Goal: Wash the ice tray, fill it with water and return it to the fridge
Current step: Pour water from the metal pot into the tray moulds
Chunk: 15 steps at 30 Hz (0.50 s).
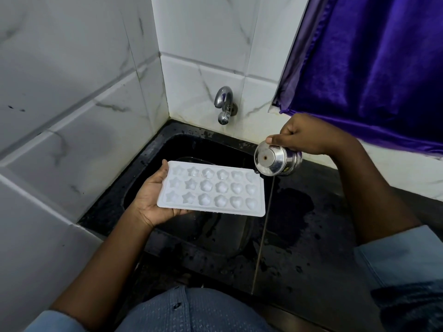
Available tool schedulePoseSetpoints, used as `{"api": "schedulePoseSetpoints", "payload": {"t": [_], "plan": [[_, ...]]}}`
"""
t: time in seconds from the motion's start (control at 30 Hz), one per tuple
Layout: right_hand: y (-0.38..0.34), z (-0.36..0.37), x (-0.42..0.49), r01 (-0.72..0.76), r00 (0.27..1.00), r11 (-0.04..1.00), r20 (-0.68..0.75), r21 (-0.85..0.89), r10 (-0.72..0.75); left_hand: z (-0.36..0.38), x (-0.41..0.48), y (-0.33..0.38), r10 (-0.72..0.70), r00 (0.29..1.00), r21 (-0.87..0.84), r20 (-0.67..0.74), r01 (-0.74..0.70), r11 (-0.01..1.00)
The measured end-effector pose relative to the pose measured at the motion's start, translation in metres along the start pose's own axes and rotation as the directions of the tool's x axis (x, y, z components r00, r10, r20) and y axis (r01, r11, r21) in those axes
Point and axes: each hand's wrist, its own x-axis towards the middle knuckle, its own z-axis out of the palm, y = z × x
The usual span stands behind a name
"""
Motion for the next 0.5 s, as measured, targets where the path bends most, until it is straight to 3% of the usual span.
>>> {"api": "schedulePoseSetpoints", "payload": {"t": [0.5], "plan": [[-0.0012,0.0008,-0.0029,-0.009,1.000,1.000,0.004,0.017,0.009,-0.0053,0.0049,-0.0004,0.011,0.999,-0.001,-0.050,-0.011,1.000]]}}
